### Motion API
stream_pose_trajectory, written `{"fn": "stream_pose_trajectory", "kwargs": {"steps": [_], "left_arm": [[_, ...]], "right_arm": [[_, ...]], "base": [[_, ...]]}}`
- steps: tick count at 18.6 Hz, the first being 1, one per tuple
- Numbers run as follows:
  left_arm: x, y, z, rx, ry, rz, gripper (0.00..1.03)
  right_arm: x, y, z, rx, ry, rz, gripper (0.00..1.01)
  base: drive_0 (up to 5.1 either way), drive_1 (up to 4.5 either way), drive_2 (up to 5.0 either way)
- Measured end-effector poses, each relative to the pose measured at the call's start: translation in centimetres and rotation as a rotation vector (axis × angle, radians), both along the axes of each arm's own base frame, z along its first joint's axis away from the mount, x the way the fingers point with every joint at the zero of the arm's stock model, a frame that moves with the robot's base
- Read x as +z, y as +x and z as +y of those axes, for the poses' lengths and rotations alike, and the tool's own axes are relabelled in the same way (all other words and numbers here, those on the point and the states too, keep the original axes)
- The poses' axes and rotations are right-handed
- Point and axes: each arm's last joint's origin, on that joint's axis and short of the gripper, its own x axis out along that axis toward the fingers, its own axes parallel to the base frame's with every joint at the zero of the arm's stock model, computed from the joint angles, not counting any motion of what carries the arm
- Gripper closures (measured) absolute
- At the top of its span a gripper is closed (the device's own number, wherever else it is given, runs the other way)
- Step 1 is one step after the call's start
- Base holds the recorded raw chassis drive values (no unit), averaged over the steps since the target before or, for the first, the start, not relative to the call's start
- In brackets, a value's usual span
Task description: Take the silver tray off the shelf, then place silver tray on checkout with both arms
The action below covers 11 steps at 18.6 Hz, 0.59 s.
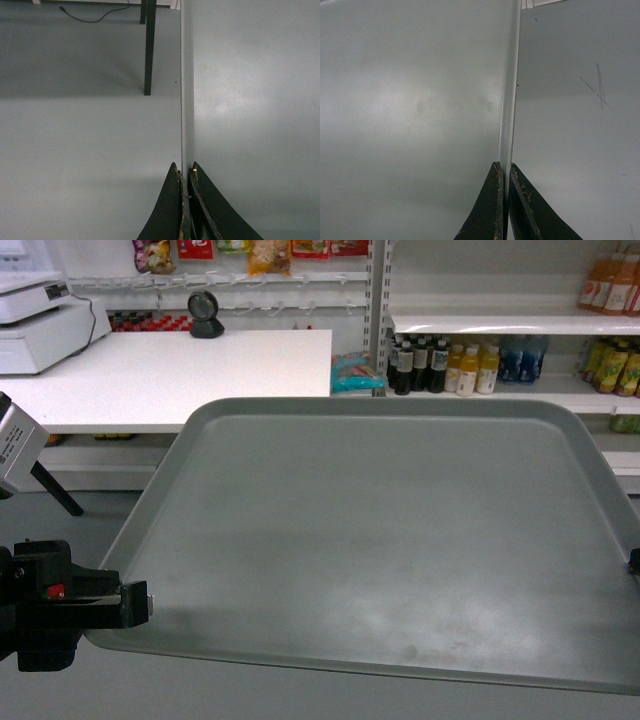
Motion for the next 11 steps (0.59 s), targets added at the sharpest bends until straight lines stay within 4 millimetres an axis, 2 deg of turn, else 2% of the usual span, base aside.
{"fn": "stream_pose_trajectory", "kwargs": {"steps": [11], "left_arm": [[0.01,0.00,0.00,-0.001,-0.001,-0.001,1.01]], "right_arm": [[0.01,0.02,-0.01,0.000,0.000,-0.002,0.99]], "base": [[-5.1,2.37,2.4]]}}
